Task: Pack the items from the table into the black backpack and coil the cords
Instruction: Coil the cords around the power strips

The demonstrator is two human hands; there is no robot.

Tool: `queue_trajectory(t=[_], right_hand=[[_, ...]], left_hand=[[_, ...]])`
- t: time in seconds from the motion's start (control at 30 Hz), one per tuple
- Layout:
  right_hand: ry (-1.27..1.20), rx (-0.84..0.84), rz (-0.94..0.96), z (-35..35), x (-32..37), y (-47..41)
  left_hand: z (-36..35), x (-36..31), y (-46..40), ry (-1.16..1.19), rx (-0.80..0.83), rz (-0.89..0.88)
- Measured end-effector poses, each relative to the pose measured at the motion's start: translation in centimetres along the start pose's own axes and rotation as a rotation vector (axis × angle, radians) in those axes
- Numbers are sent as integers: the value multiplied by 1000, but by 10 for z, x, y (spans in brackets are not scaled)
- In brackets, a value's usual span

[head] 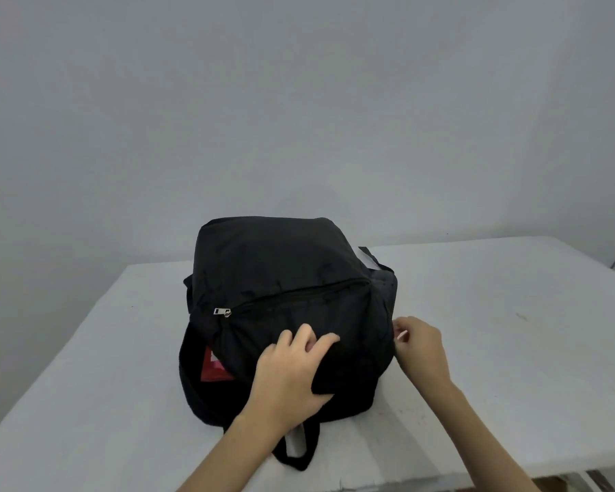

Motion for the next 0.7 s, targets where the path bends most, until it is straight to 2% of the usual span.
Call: queue_trajectory(t=[0.23, 0.5, 0.7], right_hand=[[1, 133, 107, 13, -7, 25], [-67, 181, 102, 15, -6, 41], [-122, 283, 148, 8, 3, 71]], left_hand=[[10, -16, -2, -22, 33, 133], [14, -65, 21, -38, -62, 63], [3, -78, 36, -4, -136, 138]])
Point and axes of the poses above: each hand's wrist, its own y-axis away from the middle knuckle, its own z-axis out of the back of the hand, x = y × z, the point moved 2 cm from there along -y, towards the middle knuckle, and after that the axes turned 13 degrees about -y, right-handed, at the moved point
